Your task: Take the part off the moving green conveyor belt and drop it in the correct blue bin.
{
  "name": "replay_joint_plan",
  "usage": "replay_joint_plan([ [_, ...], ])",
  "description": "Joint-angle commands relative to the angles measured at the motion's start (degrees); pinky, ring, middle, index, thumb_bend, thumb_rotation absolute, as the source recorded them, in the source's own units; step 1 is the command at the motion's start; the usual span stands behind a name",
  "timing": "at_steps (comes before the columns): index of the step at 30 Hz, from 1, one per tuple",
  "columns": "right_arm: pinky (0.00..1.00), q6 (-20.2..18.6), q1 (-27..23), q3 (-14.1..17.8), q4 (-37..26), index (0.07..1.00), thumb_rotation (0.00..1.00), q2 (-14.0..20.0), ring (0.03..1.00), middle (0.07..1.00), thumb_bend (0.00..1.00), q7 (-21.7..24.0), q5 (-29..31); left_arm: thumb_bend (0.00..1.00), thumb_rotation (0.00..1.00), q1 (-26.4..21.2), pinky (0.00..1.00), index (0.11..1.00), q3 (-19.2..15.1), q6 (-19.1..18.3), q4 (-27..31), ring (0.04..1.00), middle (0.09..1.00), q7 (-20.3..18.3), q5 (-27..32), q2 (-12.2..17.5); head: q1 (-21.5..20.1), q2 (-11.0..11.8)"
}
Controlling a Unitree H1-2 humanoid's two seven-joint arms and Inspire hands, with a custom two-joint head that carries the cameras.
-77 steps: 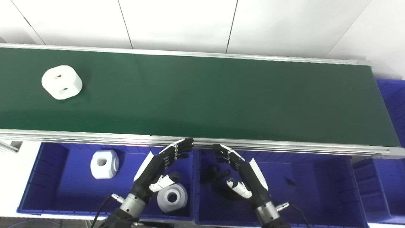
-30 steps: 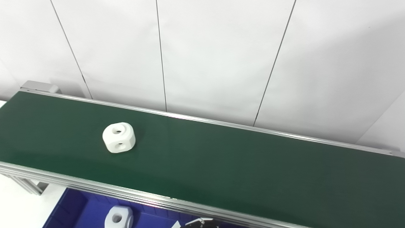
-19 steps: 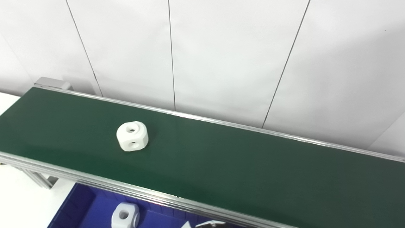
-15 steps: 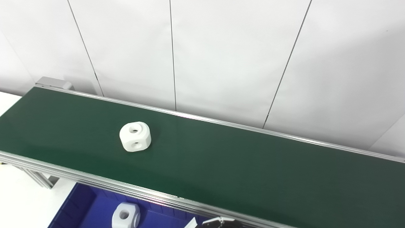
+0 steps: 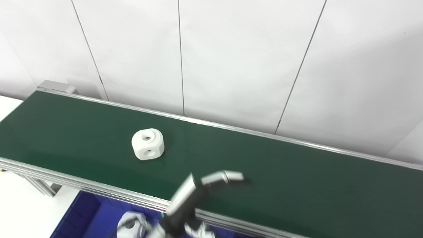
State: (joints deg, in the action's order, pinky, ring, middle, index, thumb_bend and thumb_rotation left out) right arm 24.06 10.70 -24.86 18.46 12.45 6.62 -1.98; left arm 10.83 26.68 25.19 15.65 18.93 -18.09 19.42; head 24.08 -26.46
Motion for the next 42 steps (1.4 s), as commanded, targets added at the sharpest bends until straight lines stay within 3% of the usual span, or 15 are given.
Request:
replay_joint_plan([
  [1, 0.72, 2.87, -0.73, -0.01, -0.76, 0.835, 0.92, -0.47, 0.832, 0.866, 0.89, -0.23, -0.16, 0.9, 0.73, -0.36, 0.71, 0.749, -3.62, 1.56, 1.6, 0.757, 0.761, -1.23, -2.15, 0.37, -0.11, -0.05],
  [9, 0.7, 2.87, -0.88, 0.33, -0.17, 0.83, 0.91, -1.24, 0.816, 0.861, 0.9, 0.28, 0.27, 0.88, 0.69, -3.19, 0.73, 0.807, -15.57, -1.22, 0.14, 0.799, 0.814, -5.97, -7.95, -0.25, -0.36, 0.23],
  [15, 0.69, 2.87, -0.68, -0.38, -0.48, 0.832, 0.92, -0.98, 0.812, 0.858, 0.88, -0.96, -0.53, 0.86, 0.72, -8.09, 0.79, 0.803, -20.94, -4.3, -1.78, 0.805, 0.81, -10.07, -21.99, 4.29, -0.57, 0.2],
  [23, 0.7, 2.87, -0.49, -1.12, -0.6, 0.828, 0.92, -0.81, 0.817, 0.857, 0.87, -2.0, -0.61, 0.88, 0.67, -11.58, 0.82, 0.796, -23.72, -11.44, 1.2, 0.813, 0.811, -21.02, -24.21, 8.92, -0.4, 0.08],
  [28, 0.69, 2.87, -0.75, -1.45, -0.29, 0.83, 0.93, -0.87, 0.817, 0.858, 0.89, -2.13, -0.56, 0.88, 0.62, -14.79, 0.8, 0.792, -24.09, -15.68, 1.07, 0.802, 0.807, -28.32, -21.61, 10.66, -0.63, 0.0],
  [33, 0.69, 2.87, -0.69, -1.66, -0.28, 0.825, 0.93, -0.91, 0.812, 0.857, 0.9, -2.6, -0.69, 0.88, 0.62, -18.66, 0.82, 0.822, -23.34, -23.32, 1.33, 0.818, 0.821, -38.64, -21.01, 12.77, -0.96, 0.04],
  [39, 0.69, 2.87, -0.71, -1.97, -0.39, 0.83, 0.93, -0.79, 0.818, 0.86, 0.91, -3.17, -0.91, 0.88, 0.58, -20.95, 0.76, 0.829, -22.65, -27.44, -0.65, 0.816, 0.819, -43.0, -21.85, 13.54, -0.96, 0.04],
  [42, 0.69, 2.87, -0.74, -2.16, -0.47, 0.826, 0.93, -0.71, 0.816, 0.859, 0.9, -3.21, -0.89, 0.87, 0.54, -21.96, 0.72, 0.829, -22.37, -28.03, -2.89, 0.813, 0.816, -43.41, -22.06, 14.01, -0.93, -0.11],
])
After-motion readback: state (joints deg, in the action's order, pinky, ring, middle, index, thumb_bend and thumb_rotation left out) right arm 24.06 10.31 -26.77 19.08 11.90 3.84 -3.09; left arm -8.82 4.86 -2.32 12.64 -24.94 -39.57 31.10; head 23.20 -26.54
